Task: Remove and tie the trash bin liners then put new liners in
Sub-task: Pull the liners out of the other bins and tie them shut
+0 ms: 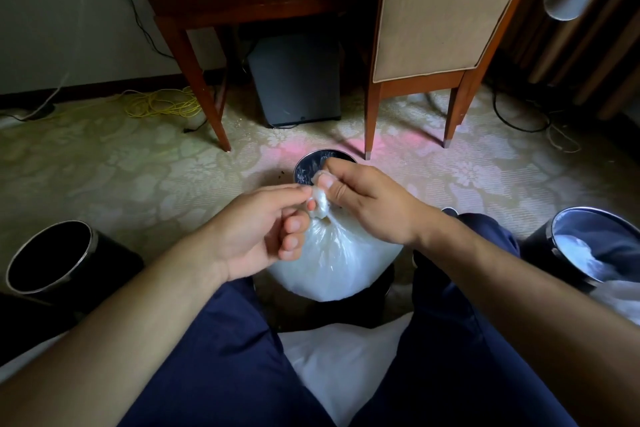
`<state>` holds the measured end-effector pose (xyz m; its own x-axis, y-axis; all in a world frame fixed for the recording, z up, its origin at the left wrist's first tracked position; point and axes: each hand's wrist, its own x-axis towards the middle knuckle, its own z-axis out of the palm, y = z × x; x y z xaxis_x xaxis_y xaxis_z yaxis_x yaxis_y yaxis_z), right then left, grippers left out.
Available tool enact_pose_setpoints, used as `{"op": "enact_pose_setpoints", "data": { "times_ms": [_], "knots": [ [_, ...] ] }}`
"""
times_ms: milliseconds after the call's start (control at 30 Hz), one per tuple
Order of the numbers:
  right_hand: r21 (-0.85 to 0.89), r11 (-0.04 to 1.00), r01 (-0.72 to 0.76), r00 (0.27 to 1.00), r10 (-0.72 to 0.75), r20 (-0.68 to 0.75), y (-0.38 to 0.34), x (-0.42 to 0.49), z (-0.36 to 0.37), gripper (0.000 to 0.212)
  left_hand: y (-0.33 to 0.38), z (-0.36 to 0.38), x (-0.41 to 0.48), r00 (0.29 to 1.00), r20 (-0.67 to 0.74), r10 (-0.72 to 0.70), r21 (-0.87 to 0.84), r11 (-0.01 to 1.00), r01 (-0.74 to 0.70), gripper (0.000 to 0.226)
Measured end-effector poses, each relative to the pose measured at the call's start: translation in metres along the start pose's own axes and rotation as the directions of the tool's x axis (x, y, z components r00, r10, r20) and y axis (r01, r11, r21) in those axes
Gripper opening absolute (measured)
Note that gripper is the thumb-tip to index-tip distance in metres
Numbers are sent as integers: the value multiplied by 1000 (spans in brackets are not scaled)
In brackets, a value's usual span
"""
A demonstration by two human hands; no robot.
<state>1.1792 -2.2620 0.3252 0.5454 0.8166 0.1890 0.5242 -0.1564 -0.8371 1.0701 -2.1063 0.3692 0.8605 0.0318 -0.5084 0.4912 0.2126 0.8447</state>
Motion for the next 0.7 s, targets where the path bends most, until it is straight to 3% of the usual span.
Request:
{"op": "enact_pose_setpoints", "data": {
  "times_ms": [133, 200, 300, 367, 433, 500, 567, 700],
  "knots": [
    [-138, 990, 42, 999, -39, 23, -4, -2, -1, 32, -8, 0, 3, 1000, 7, -25, -47, 999, 25, 33],
    [-269, 958, 95, 995, -81, 63, -5, -4, 0, 28, -8, -1, 3, 996, -22, -85, 18, 996, 85, 37],
    [-468, 856, 221, 975, -177, 135, -3, -10, 5, 28, -4, -3, 0, 974, -68, -216, 204, 953, 226, 26],
    [-502, 831, 240, 971, -199, 135, -2, -12, 10, 29, -2, -2, -1, 972, -100, -211, 330, 915, 233, 20],
    [-487, 855, 177, 984, -151, 91, -1, -10, 11, 25, -2, 0, 0, 983, -121, -140, 333, 927, 173, 21],
    [-340, 937, 83, 996, -71, 47, 2, -10, 8, 26, -3, -1, 0, 992, -103, -74, 233, 968, 97, 22],
    [-82, 997, 6, 1000, -4, 18, 4, -11, 5, 29, -5, -2, 1, 997, -72, -10, 145, 989, 20, 18],
    [358, 922, -144, 989, 128, 70, 2, -10, 9, 30, -5, -2, 3, 994, -41, 99, 151, 984, -92, 16]
  ]
}}
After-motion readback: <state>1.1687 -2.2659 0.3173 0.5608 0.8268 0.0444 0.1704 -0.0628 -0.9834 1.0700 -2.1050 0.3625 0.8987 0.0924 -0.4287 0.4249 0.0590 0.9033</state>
